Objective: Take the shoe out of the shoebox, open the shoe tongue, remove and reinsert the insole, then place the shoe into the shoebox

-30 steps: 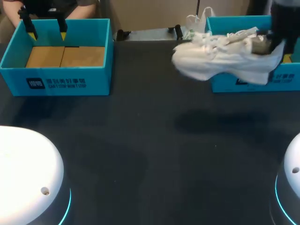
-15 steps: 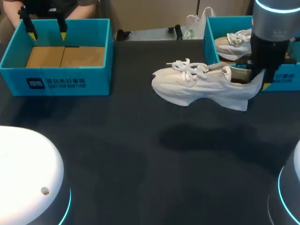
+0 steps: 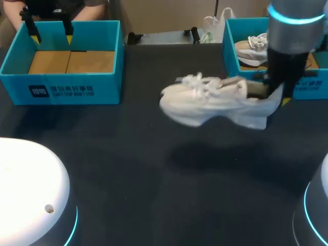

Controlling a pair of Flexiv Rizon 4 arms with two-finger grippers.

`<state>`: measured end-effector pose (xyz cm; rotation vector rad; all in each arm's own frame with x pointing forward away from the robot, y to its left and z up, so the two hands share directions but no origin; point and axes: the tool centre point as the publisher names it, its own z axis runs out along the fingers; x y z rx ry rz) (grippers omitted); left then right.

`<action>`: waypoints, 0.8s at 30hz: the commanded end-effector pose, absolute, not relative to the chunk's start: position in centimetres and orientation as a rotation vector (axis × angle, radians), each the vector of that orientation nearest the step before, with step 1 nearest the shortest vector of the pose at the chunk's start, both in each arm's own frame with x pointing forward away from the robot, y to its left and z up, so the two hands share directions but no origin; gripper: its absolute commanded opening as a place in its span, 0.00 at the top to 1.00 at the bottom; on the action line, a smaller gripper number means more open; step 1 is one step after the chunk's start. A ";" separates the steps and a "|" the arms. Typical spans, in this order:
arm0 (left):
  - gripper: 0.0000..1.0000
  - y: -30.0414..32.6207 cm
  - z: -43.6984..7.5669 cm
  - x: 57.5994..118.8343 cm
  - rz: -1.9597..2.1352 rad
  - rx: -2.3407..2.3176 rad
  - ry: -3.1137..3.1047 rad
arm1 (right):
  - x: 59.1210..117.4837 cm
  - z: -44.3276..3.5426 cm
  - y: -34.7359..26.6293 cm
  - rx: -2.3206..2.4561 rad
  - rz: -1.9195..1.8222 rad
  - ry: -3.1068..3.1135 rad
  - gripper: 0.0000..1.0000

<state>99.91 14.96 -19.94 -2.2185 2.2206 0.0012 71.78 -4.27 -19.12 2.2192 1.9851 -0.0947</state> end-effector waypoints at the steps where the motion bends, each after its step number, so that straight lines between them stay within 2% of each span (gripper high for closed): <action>1: 0.00 15.0 -20.0 99.9 0.001 -2.220 2.221 | 70.7 -21.0 -0.6 2.191 -0.146 1.948 1.00; 24: 0.00 15.0 -20.0 99.9 0.001 -2.220 2.221 | 67.1 -32.6 6.2 2.203 -0.110 2.018 1.00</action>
